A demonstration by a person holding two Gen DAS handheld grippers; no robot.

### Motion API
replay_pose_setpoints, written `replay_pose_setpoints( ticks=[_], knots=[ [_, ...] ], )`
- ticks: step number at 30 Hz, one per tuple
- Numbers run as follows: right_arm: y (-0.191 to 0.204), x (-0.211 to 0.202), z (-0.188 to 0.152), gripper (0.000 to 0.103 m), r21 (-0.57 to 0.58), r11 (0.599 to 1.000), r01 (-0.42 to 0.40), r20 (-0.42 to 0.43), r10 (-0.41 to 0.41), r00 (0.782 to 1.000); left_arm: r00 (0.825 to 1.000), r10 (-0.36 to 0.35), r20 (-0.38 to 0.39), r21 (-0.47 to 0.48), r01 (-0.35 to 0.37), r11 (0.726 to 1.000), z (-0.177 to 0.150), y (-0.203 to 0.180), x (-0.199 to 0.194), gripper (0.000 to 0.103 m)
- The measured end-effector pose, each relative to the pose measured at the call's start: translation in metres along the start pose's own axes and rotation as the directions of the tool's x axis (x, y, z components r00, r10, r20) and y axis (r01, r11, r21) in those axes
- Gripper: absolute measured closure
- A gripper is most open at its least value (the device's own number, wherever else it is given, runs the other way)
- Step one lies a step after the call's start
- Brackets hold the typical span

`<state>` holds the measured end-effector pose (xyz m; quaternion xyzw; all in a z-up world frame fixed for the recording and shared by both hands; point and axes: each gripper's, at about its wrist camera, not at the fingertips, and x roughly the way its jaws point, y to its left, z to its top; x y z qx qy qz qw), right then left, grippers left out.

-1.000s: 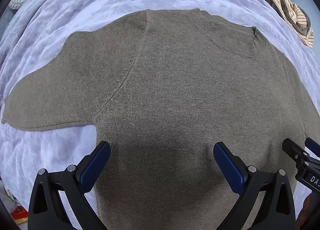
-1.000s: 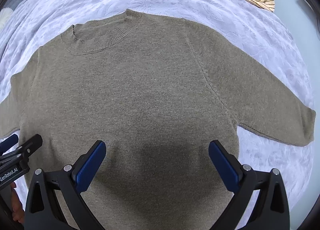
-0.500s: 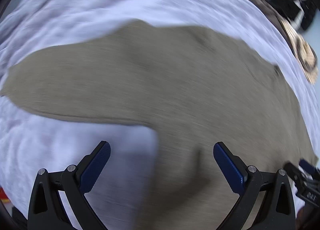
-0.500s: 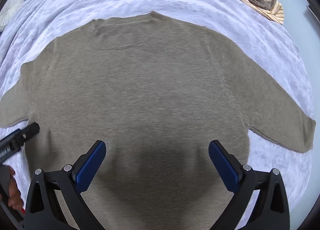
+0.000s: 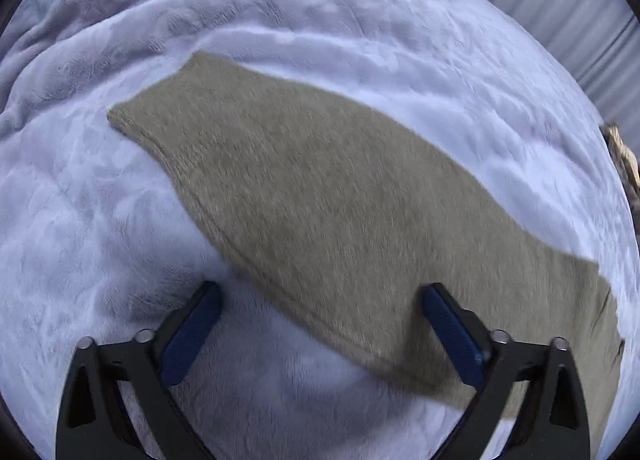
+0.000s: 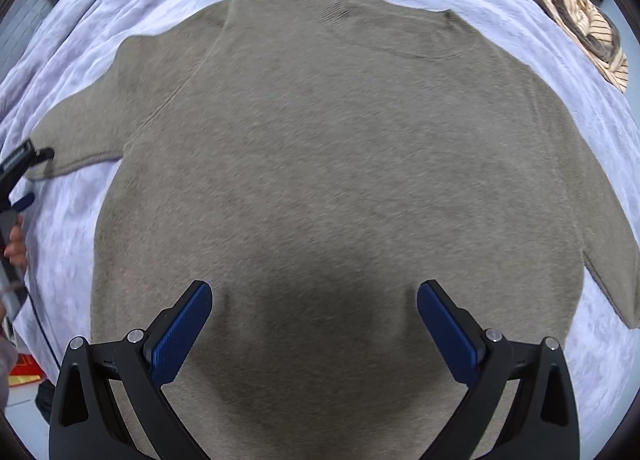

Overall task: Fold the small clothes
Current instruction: 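Grasp the sweater's side edge and sleeve with the left tool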

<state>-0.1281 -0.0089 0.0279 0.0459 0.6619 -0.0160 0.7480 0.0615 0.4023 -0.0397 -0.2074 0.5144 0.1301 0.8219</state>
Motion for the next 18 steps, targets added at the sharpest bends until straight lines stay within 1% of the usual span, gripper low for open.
replay_pose_setpoints(
  ticks=[1, 3, 4, 6, 7, 8, 9, 10, 11, 13, 15, 16, 17, 18],
  knots=[
    [0.004, 0.000, -0.004, 0.001, -0.008, 1.000, -0.002, -0.003, 0.002, 1.000, 1.000, -0.017, 0.018, 0.003, 0.017, 1.000, 0.004, 0.001, -0.003, 0.035],
    [0.010, -0.001, -0.008, 0.001, -0.019, 1.000, -0.008, -0.002, 0.008, 1.000, 0.996, -0.091, 0.012, 0.012, 0.091, 0.996, 0.010, -0.001, -0.006, 0.084],
    [0.011, -0.002, -0.008, 0.001, -0.020, 1.000, -0.013, -0.002, 0.013, 1.000, 0.991, -0.134, -0.001, 0.011, 0.134, 0.991, 0.014, -0.006, -0.003, 0.090],
    [0.012, -0.005, -0.010, 0.001, -0.013, 1.000, -0.027, 0.005, 0.028, 1.000, 0.975, -0.222, -0.006, 0.011, 0.222, 0.975, 0.013, -0.028, -0.004, 0.090],
    [0.013, -0.006, -0.010, 0.001, -0.008, 0.999, -0.034, 0.012, 0.034, 0.999, 0.960, -0.279, 0.004, 0.022, 0.279, 0.960, 0.012, -0.034, -0.013, 0.090],
    [0.011, -0.009, -0.010, 0.001, 0.001, 0.999, -0.044, 0.026, 0.044, 0.999, 0.939, -0.343, 0.012, 0.036, 0.342, 0.939, 0.011, -0.043, -0.024, 0.090],
    [0.007, -0.011, -0.010, 0.001, 0.008, 0.998, -0.054, 0.038, 0.054, 0.998, 0.921, -0.389, 0.017, 0.052, 0.387, 0.920, 0.011, -0.044, -0.037, 0.090],
    [0.003, -0.015, -0.011, 0.001, 0.016, 0.998, -0.068, 0.056, 0.067, 0.996, 0.889, -0.458, 0.013, 0.079, 0.455, 0.887, 0.012, -0.058, -0.049, 0.090],
    [-0.001, -0.019, -0.012, 0.001, 0.024, 0.996, -0.081, 0.073, 0.079, 0.994, 0.867, -0.499, 0.008, 0.103, 0.496, 0.862, 0.008, -0.068, -0.060, 0.090],
    [-0.008, -0.024, -0.014, 0.001, 0.041, 0.994, -0.099, 0.101, 0.094, 0.990, 0.818, -0.575, -0.023, 0.189, 0.568, 0.801, 0.000, -0.108, -0.082, 0.090],
    [-0.021, -0.030, -0.015, 0.001, 0.069, 0.991, -0.114, 0.127, 0.105, 0.986, 0.776, -0.626, -0.071, 0.275, 0.619, 0.736, -0.015, -0.153, -0.100, 0.090],
    [-0.027, -0.033, -0.016, 0.001, 0.084, 0.989, -0.121, 0.139, 0.109, 0.984, 0.749, -0.653, -0.114, 0.313, 0.650, 0.692, -0.027, -0.184, -0.107, 0.090],
    [-0.035, -0.036, -0.018, 0.001, 0.103, 0.987, -0.126, 0.154, 0.110, 0.982, 0.729, -0.668, -0.150, 0.338, 0.672, 0.659, -0.040, -0.208, -0.113, 0.090],
    [-0.046, -0.037, -0.015, 0.001, 0.120, 0.985, -0.127, 0.164, 0.107, 0.981, 0.719, -0.672, -0.181, 0.359, 0.684, 0.635, -0.052, -0.228, -0.116, 0.090]
  ],
)
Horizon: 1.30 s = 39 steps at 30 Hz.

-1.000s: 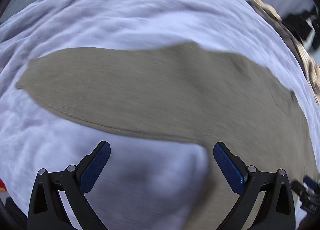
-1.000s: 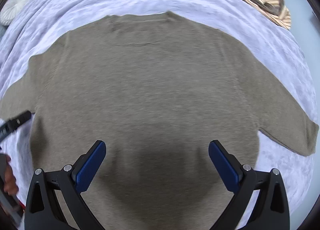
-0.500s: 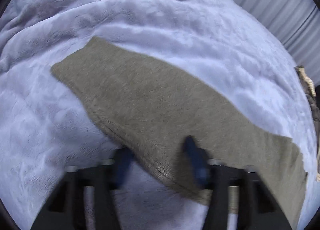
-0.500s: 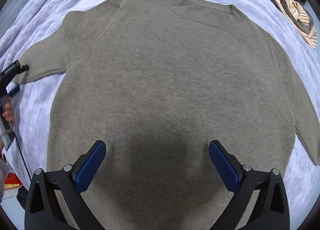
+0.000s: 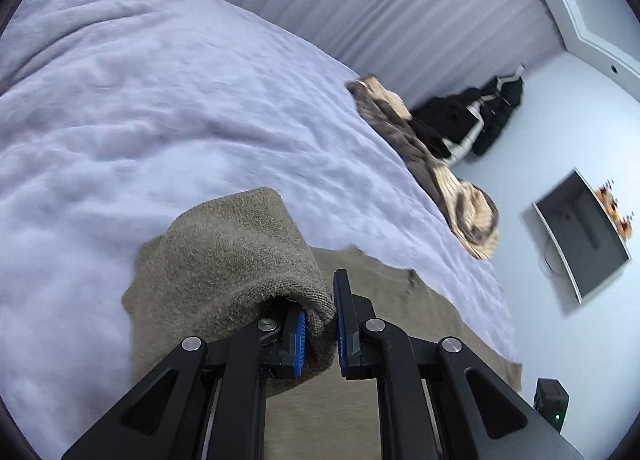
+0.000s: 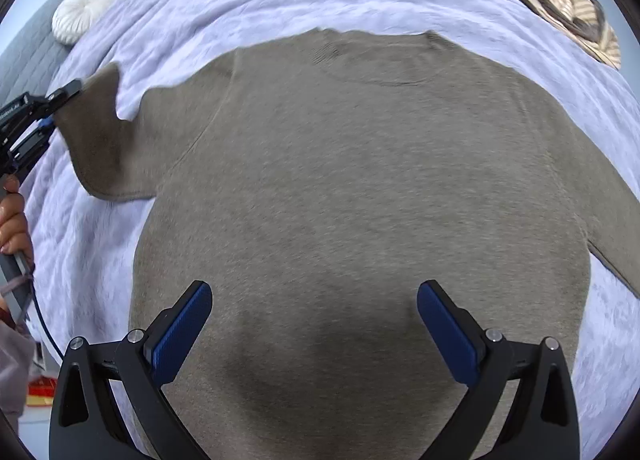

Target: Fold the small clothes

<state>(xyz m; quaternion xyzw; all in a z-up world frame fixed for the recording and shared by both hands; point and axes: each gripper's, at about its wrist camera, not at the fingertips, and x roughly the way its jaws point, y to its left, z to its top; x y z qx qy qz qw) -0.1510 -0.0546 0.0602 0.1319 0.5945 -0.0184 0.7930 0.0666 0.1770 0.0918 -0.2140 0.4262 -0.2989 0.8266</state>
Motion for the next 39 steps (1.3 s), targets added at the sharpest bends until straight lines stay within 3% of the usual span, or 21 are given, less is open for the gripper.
replay_pose_setpoints(
  ticks=[3, 5, 9, 10, 11, 12, 14, 17, 21, 22, 25, 27, 29, 31, 32, 33, 34, 35, 36, 38, 39],
  knots=[
    [-0.025, -0.005, 0.003, 0.001, 0.062, 0.998, 0.010, 0.029, -0.012, 1.000, 0.992, -0.023, -0.122, 0.094, 0.034, 0.995, -0.020, -0.060, 0.057, 0.090],
    [-0.048, -0.006, 0.002, 0.001, 0.118, 0.993, 0.021, 0.025, -0.024, 0.999, 0.977, -0.012, -0.215, 0.150, 0.045, 0.988, -0.045, -0.093, 0.092, 0.090],
    [-0.096, -0.002, -0.002, 0.001, 0.237, 0.971, 0.038, -0.009, -0.036, 0.999, 0.943, 0.093, -0.321, 0.226, -0.019, 0.974, -0.091, -0.115, 0.133, 0.089],
    [-0.107, -0.001, -0.004, 0.001, 0.266, 0.963, 0.039, -0.017, -0.035, 0.999, 0.930, 0.122, -0.347, 0.238, -0.038, 0.971, -0.096, -0.116, 0.146, 0.085],
    [-0.117, -0.001, -0.007, 0.001, 0.292, 0.956, 0.036, -0.020, -0.031, 0.999, 0.915, 0.143, -0.377, 0.233, -0.055, 0.971, -0.099, -0.114, 0.155, 0.064],
    [-0.125, 0.000, -0.009, 0.001, 0.311, 0.950, 0.029, -0.020, -0.024, 1.000, 0.910, 0.150, -0.387, 0.218, -0.068, 0.974, -0.103, -0.106, 0.153, 0.035],
    [-0.139, 0.001, -0.011, 0.001, 0.337, 0.941, 0.014, -0.013, -0.010, 1.000, 0.928, 0.168, -0.333, 0.196, -0.106, 0.975, -0.101, -0.100, 0.143, 0.025],
    [-0.146, 0.003, -0.008, 0.001, 0.327, 0.945, -0.006, -0.004, 0.008, 1.000, 0.923, 0.200, -0.327, 0.232, -0.127, 0.964, -0.093, -0.100, 0.126, 0.025],
    [-0.118, -0.002, 0.018, 0.001, 0.170, 0.985, -0.019, 0.045, 0.012, 0.999, 0.936, 0.279, -0.217, 0.251, -0.222, 0.942, -0.074, -0.080, 0.075, 0.025],
    [-0.104, -0.003, 0.028, 0.001, 0.096, 0.995, -0.010, 0.055, 0.005, 0.998, 0.931, 0.316, -0.184, 0.245, -0.268, 0.932, -0.066, -0.069, 0.061, 0.025],
    [-0.050, -0.006, 0.052, 0.001, -0.158, 0.986, 0.056, 0.139, -0.034, 0.990, 0.886, 0.444, -0.133, 0.205, -0.413, 0.887, -0.046, -0.024, 0.037, 0.025],
    [-0.006, 0.003, 0.065, 0.001, -0.327, 0.937, 0.123, 0.181, -0.065, 0.981, 0.841, 0.522, -0.143, 0.165, -0.499, 0.851, -0.037, 0.007, 0.034, 0.025],
    [0.033, 0.022, 0.076, 0.001, -0.460, 0.860, 0.221, 0.238, -0.120, 0.964, 0.811, 0.563, -0.157, 0.119, -0.551, 0.826, -0.032, 0.037, 0.035, 0.025],
    [0.066, 0.049, 0.076, 0.005, -0.581, 0.727, 0.367, 0.314, -0.216, 0.924, 0.790, 0.581, -0.198, 0.092, -0.575, 0.813, -0.033, 0.059, 0.041, 0.025],
    [0.079, 0.068, 0.074, 0.009, -0.629, 0.630, 0.455, 0.363, -0.281, 0.889, 0.784, 0.583, -0.211, 0.089, -0.579, 0.811, -0.035, 0.064, 0.048, 0.025],
    [0.082, 0.077, 0.070, 0.029, -0.655, 0.567, 0.500, 0.391, -0.312, 0.866, 0.781, 0.586, -0.216, 0.091, -0.582, 0.808, -0.038, 0.065, 0.055, 0.025],
    [0.085, 0.089, 0.069, 0.076, -0.687, 0.515, 0.513, 0.394, -0.329, 0.858, 0.779, 0.586, -0.223, 0.092, -0.582, 0.808, -0.041, 0.067, 0.059, 0.025],
    [0.083, 0.094, 0.073, 0.094, -0.707, 0.527, 0.471, 0.347, -0.322, 0.881, 0.777, 0.587, -0.227, 0.099, -0.581, 0.808, -0.044, 0.067, 0.063, 0.025],
    [0.075, 0.088, 0.081, 0.091, -0.672, 0.604, 0.427, 0.309, -0.295, 0.904, 0.774, 0.592, -0.224, 0.105, -0.584, 0.805, -0.046, 0.066, 0.066, 0.025],
    [0.040, 0.055, 0.102, 0.091, -0.490, 0.830, 0.267, 0.260, -0.153, 0.953, 0.775, 0.595, -0.214, 0.110, -0.586, 0.803, -0.049, 0.066, 0.067, 0.025],
    [0.020, 0.042, 0.109, 0.091, -0.394, 0.902, 0.174, 0.248, -0.078, 0.966, 0.774, 0.596, -0.215, 0.112, -0.586, 0.802, -0.049, 0.067, 0.068, 0.025]
  ],
)
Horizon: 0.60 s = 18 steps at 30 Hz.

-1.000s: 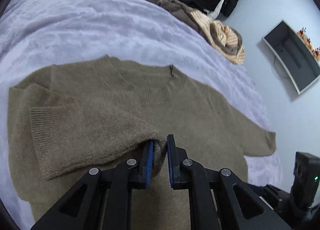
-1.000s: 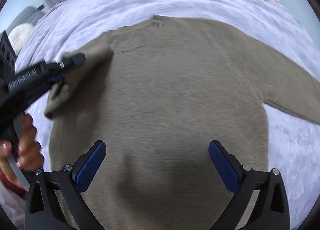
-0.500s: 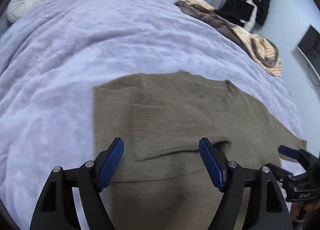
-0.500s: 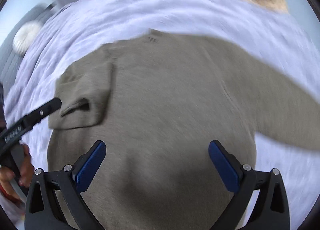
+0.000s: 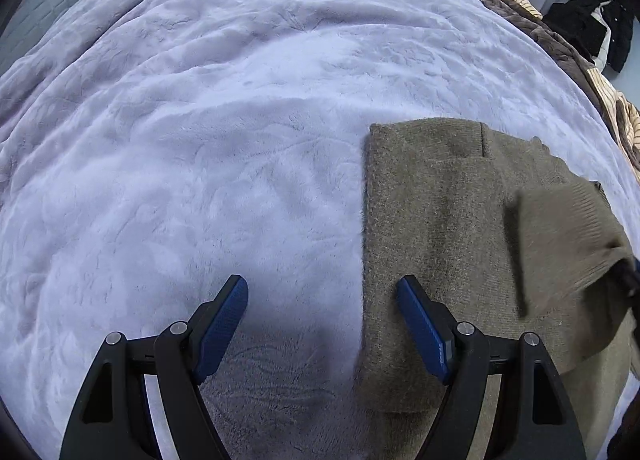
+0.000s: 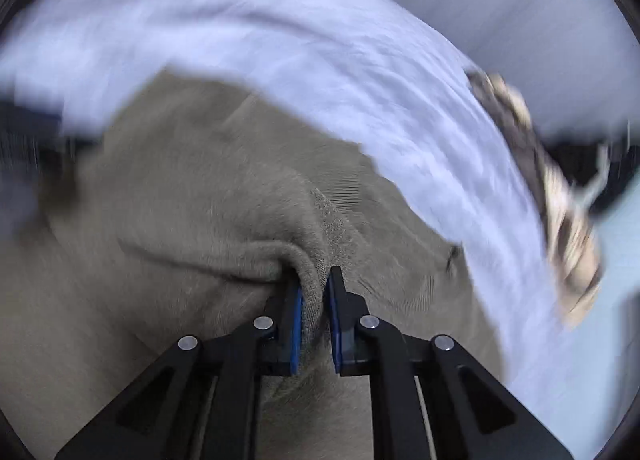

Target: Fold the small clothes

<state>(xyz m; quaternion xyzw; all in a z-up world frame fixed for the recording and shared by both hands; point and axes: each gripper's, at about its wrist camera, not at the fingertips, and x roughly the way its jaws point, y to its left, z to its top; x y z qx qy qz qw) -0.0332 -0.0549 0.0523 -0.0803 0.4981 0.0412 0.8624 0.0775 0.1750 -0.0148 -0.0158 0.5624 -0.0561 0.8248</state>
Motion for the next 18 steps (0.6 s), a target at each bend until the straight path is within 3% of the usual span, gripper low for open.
replay_pose_setpoints(
  ticks=[2, 3, 6, 7, 9, 12, 17, 18],
  knots=[
    [-0.050, -0.012, -0.013, 0.091, 0.276, 0.957, -0.093, 0.047, 0.083, 0.995, 1.000, -0.003, -0.009, 0.005, 0.003, 1.000, 0.000, 0.000, 0.001, 0.025],
    [-0.076, -0.013, -0.027, 0.090, 0.410, 0.903, -0.126, 0.057, 0.113, 0.992, 1.000, -0.006, -0.012, 0.007, 0.006, 1.000, 0.002, -0.001, 0.000, 0.025],
    [-0.131, 0.008, -0.073, 0.081, 0.699, 0.677, -0.228, 0.069, 0.253, 0.965, 1.000, -0.002, -0.017, 0.024, 0.003, 1.000, 0.005, -0.002, -0.004, 0.025],
    [-0.142, 0.012, -0.087, 0.064, 0.755, 0.613, -0.233, 0.071, 0.277, 0.958, 1.000, -0.003, -0.016, 0.029, 0.004, 1.000, 0.006, -0.003, -0.006, 0.025],
    [-0.157, 0.015, -0.111, 0.043, 0.820, 0.522, -0.234, 0.088, 0.290, 0.953, 1.000, -0.008, -0.014, 0.032, 0.009, 0.999, 0.007, -0.003, -0.010, 0.025],
    [-0.165, 0.009, -0.127, 0.042, 0.845, 0.466, -0.261, 0.129, 0.297, 0.946, 1.000, -0.014, -0.015, 0.050, 0.015, 0.999, 0.011, -0.007, -0.011, 0.025],
    [-0.174, 0.014, -0.127, 0.043, 0.883, 0.403, -0.241, 0.119, 0.304, 0.945, 0.999, -0.006, -0.034, 0.061, 0.009, 0.998, 0.020, -0.022, -0.003, 0.025],
    [-0.175, 0.019, -0.124, 0.062, 0.883, 0.406, -0.236, 0.111, 0.308, 0.945, 1.000, -0.008, -0.031, 0.065, 0.010, 0.998, 0.021, -0.026, -0.004, 0.025]
  ],
)
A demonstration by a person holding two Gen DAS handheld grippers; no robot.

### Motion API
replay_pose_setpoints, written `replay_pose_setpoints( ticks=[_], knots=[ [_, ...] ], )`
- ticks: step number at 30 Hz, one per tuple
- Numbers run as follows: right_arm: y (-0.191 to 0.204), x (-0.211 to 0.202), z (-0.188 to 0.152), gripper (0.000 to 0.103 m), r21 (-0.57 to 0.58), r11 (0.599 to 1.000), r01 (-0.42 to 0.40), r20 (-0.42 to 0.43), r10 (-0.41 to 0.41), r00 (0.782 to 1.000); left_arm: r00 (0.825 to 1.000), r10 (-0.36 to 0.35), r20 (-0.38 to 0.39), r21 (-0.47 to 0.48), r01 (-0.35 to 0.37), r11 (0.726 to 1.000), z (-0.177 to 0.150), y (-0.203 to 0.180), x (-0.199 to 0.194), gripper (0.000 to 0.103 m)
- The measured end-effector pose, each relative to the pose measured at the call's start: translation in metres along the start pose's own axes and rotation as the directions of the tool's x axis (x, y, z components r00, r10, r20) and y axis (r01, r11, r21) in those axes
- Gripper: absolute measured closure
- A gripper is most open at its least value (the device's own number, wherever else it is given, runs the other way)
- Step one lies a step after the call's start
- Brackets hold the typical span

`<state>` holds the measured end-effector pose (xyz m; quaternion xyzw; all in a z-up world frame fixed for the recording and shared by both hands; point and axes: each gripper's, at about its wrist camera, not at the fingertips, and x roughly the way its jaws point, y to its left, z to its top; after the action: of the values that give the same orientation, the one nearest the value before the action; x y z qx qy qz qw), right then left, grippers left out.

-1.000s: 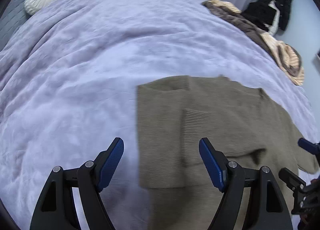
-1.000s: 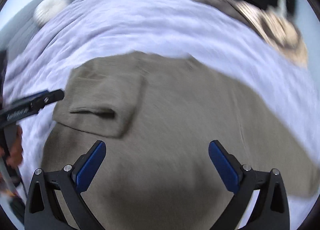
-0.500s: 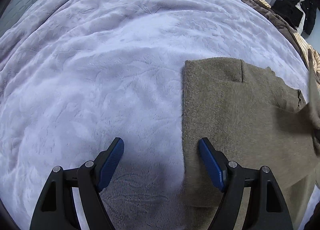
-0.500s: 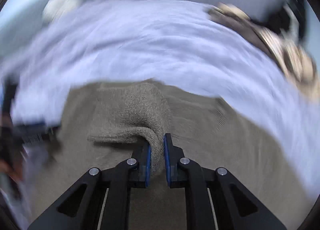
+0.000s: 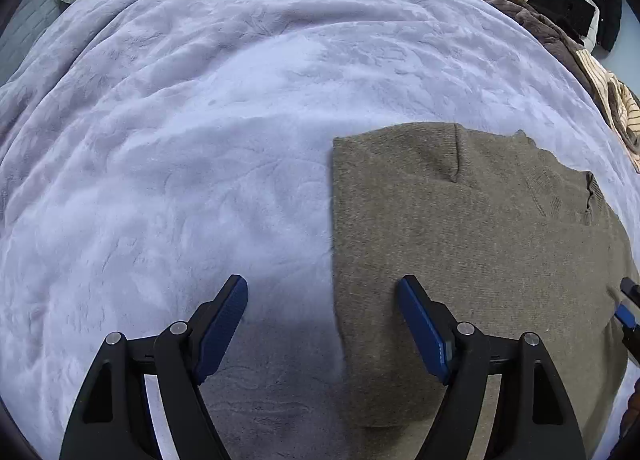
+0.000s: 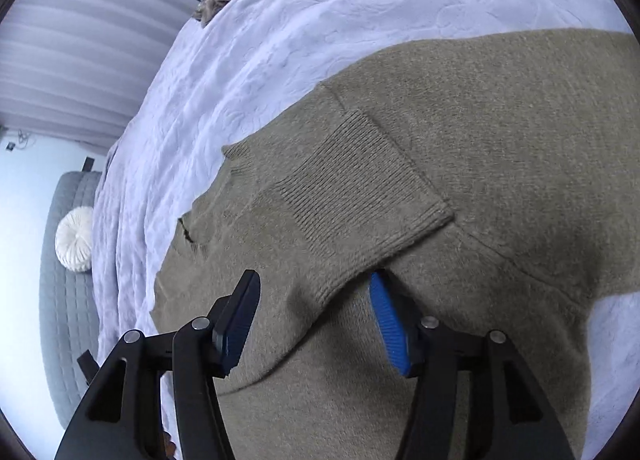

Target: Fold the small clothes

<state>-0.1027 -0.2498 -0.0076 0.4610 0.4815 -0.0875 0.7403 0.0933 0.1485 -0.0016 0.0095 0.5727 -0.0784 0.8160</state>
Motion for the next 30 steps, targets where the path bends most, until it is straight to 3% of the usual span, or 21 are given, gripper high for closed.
replay_pose_setpoints(
  ticks=[1, 6, 8, 11, 13, 14, 16, 20, 22, 25, 26, 28, 30],
  knots=[
    [0.005, 0.000, 0.001, 0.098, -0.018, 1.000, 0.008, -0.006, -0.008, 1.000, 1.000, 0.002, 0.005, 0.008, -0.002, 1.000, 0.000, -0.003, -0.001, 0.025],
    [0.012, -0.008, -0.008, 0.096, -0.102, 0.993, 0.056, -0.001, -0.057, 0.998, 1.000, 0.021, -0.012, 0.042, -0.021, 0.999, -0.008, -0.006, -0.002, 0.025],
    [-0.007, 0.000, -0.012, 0.095, -0.065, 0.990, 0.121, -0.041, -0.124, 0.991, 1.000, 0.012, -0.026, 0.030, -0.011, 0.999, -0.011, 0.002, -0.004, 0.025],
    [-0.017, -0.008, -0.020, 0.084, -0.015, 0.998, 0.057, -0.032, -0.058, 0.998, 0.999, -0.014, -0.037, 0.013, 0.015, 1.000, -0.019, 0.015, -0.014, 0.025],
    [-0.007, -0.014, -0.032, 0.053, -0.043, 0.999, -0.003, -0.054, 0.001, 0.999, 0.999, -0.015, -0.042, 0.004, 0.016, 1.000, -0.026, 0.023, -0.019, 0.025],
    [0.004, -0.013, -0.043, 0.050, -0.052, 0.995, -0.081, -0.090, 0.076, 0.993, 0.999, -0.003, -0.044, -0.001, 0.003, 1.000, -0.029, 0.026, -0.020, 0.025],
    [0.031, 0.003, -0.065, 0.050, -0.066, 0.979, -0.195, -0.194, 0.179, 0.965, 0.999, 0.020, -0.046, -0.023, -0.021, 1.000, -0.034, 0.033, -0.023, 0.025],
    [0.096, 0.070, -0.117, 0.050, -0.064, 0.948, -0.312, -0.392, 0.263, 0.881, 0.999, 0.030, -0.032, -0.094, -0.033, 0.995, -0.041, 0.049, -0.032, 0.025],
    [0.122, 0.099, -0.134, 0.051, -0.061, 0.939, -0.338, -0.416, 0.284, 0.864, 0.999, 0.031, -0.031, -0.105, -0.034, 0.994, -0.044, 0.056, -0.037, 0.025],
    [0.147, 0.131, -0.142, 0.051, -0.042, 0.943, -0.330, -0.393, 0.289, 0.873, 0.998, 0.045, -0.033, -0.101, -0.048, 0.994, -0.053, 0.067, -0.045, 0.025],
    [0.150, 0.137, -0.143, 0.054, -0.024, 0.945, -0.326, -0.383, 0.292, 0.877, 0.998, 0.047, -0.033, -0.099, -0.050, 0.994, -0.056, 0.072, -0.049, 0.025],
    [0.160, 0.144, -0.145, 0.097, -0.009, 0.940, -0.340, -0.389, 0.310, 0.867, 0.998, 0.052, -0.033, -0.101, -0.055, 0.993, -0.060, 0.081, -0.055, 0.025],
    [0.173, 0.148, -0.147, 0.097, -0.045, 0.938, -0.344, -0.391, 0.301, 0.870, 0.998, 0.058, -0.021, -0.100, -0.060, 0.993, -0.064, 0.087, -0.058, 0.025]
  ],
)
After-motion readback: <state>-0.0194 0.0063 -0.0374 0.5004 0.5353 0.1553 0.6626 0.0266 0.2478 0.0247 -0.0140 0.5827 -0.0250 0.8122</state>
